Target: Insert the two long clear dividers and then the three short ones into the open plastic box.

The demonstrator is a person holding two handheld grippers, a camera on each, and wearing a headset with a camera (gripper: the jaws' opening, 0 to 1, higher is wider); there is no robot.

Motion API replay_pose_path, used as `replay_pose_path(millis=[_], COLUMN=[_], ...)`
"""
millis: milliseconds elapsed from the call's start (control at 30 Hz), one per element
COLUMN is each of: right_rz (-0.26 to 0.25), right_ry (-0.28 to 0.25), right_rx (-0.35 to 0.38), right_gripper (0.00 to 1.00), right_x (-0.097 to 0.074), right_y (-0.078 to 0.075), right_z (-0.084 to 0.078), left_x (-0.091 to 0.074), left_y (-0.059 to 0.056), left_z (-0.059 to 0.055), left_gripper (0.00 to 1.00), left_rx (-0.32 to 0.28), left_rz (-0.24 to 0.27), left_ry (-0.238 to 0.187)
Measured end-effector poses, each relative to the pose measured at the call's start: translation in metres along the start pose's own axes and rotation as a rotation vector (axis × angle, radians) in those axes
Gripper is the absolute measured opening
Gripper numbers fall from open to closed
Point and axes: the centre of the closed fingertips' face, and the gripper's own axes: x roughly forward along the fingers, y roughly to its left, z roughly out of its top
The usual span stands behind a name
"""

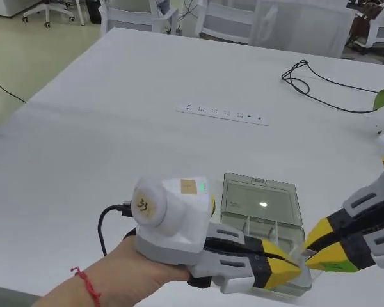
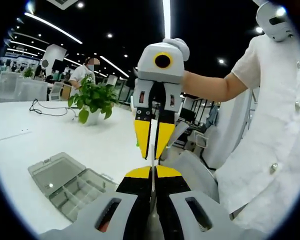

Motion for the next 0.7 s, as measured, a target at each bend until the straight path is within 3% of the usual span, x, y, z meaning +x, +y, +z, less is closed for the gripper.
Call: replay_pose_path(millis=[300,567,700], right_rz=[0.043,0.034,0.015], right_ry=[-0.002,0.002,0.015], right_rx=[0.000,-0.005,-0.003], right_gripper=[0.03,0.03,0.03], right_x=[0.004,0.006,0.004], right_y=[0.006,0.005,0.001], right_z=[-0.001,-0.004,-0.010], left_x=[-0.001,-0.001,-0.005], left_y=[-0.002,0.000,0.006], left_z=[-0.003,-0.007,-0.011], left_gripper=[0.00,0.00,0.00], left_rx=[0.022,0.026,0.023], left_rz=[-0.009,0.006,0.043], left_ry=[0.004,0.008,0.014])
